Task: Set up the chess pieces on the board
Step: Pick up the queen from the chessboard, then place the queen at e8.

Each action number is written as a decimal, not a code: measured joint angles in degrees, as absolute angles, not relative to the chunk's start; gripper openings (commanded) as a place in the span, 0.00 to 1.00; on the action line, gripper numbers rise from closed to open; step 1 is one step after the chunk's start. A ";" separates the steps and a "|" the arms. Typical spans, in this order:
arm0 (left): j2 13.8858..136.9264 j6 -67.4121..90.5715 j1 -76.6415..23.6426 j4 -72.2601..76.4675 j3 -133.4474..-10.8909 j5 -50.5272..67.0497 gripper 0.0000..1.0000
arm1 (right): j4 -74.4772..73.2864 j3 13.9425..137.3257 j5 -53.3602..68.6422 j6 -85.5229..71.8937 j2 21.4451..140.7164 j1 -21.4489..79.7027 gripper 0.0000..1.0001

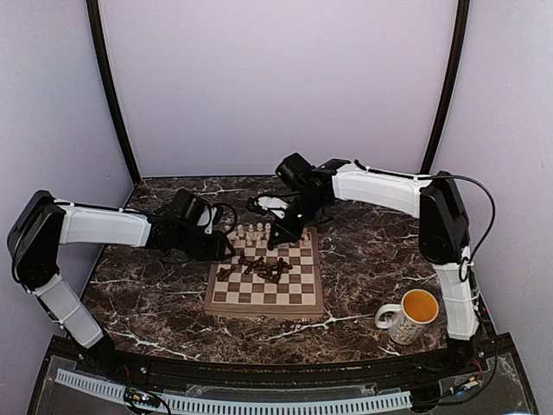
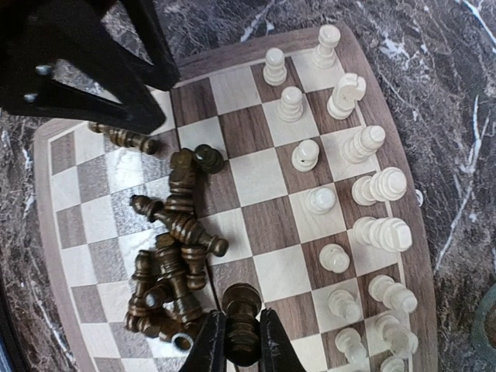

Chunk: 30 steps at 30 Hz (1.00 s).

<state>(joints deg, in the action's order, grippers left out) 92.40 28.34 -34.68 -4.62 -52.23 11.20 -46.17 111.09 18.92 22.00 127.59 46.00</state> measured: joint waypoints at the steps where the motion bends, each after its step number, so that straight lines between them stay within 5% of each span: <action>1: 92.33 28.34 -34.68 -4.62 -52.23 11.05 0.35 | -46.09 110.39 19.35 22.11 126.21 46.00 0.06; 12: 91.83 28.29 -34.68 -4.84 -52.23 8.93 0.35 | -42.68 94.39 23.64 26.61 109.86 47.33 0.07; 30: 90.45 28.29 -34.68 -5.04 -51.86 7.66 0.35 | -42.17 84.36 18.83 35.29 108.99 58.43 0.06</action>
